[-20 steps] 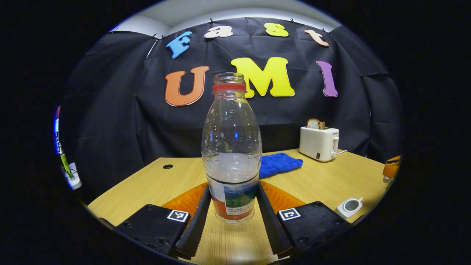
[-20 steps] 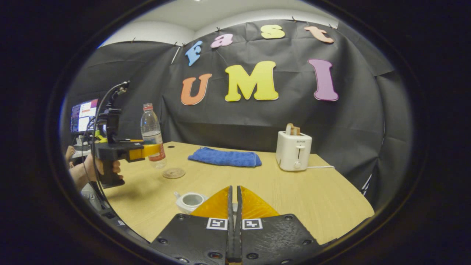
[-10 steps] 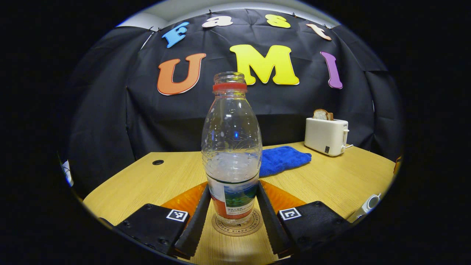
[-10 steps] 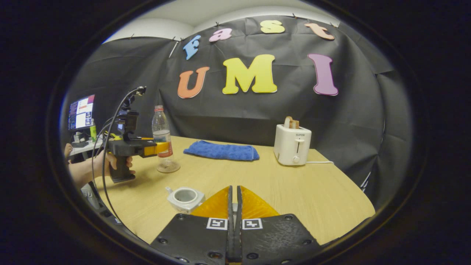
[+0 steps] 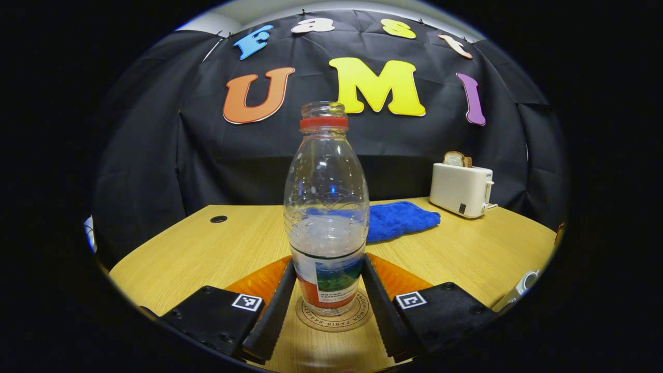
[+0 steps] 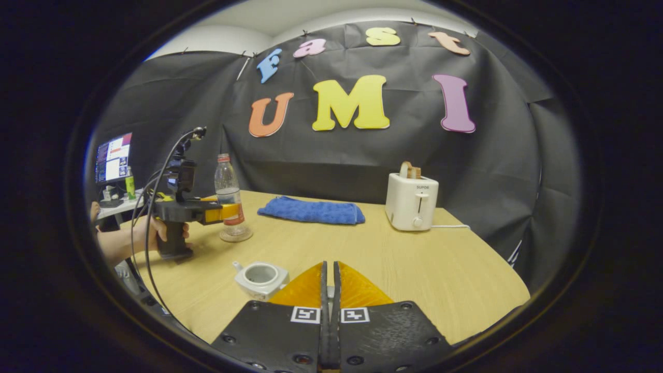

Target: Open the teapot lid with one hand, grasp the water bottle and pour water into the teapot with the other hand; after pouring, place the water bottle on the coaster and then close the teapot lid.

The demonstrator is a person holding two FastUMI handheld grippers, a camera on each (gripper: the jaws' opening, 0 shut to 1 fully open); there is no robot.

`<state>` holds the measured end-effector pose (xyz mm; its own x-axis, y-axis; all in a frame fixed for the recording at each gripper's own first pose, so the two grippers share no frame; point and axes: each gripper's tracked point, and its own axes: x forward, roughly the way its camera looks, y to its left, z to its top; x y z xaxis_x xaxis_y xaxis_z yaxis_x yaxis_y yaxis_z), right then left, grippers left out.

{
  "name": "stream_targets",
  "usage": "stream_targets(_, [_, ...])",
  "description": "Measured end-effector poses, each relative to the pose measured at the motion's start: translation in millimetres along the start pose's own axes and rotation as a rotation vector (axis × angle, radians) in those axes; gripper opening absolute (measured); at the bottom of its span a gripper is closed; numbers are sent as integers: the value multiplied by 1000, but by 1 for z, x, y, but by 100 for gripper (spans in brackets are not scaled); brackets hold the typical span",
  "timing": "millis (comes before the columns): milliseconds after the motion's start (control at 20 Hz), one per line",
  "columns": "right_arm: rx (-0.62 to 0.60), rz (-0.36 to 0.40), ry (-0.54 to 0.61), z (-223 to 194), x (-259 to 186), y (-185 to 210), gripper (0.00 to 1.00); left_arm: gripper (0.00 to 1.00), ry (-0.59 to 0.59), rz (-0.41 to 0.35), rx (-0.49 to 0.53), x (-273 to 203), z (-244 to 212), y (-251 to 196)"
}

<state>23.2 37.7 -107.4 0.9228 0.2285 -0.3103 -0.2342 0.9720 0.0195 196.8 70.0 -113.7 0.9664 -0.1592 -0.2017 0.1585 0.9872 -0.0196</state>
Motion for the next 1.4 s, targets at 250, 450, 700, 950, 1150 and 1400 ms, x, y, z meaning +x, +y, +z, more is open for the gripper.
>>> stream_targets(250, [3,0,3,-1,-1,-1,0,82,13,4,-2,-3,-2,-1])
stream_targets(450, [2,7,6,-3,-1,2,0,100,5,16,-20,-4,7,0])
stream_targets(700, [1,10,-17,8,-5,5,0,100,36,35,-119,-37,0,0])
stream_targets(950, [-26,47,-65,24,4,23,0,100,-45,104,-48,-100,20,9])
stream_targets(1150, [-21,133,-103,36,19,53,0,99,-103,139,9,-147,31,7])
stream_targets(1400, [-57,221,-118,30,39,89,0,99,-153,205,48,-187,21,11])
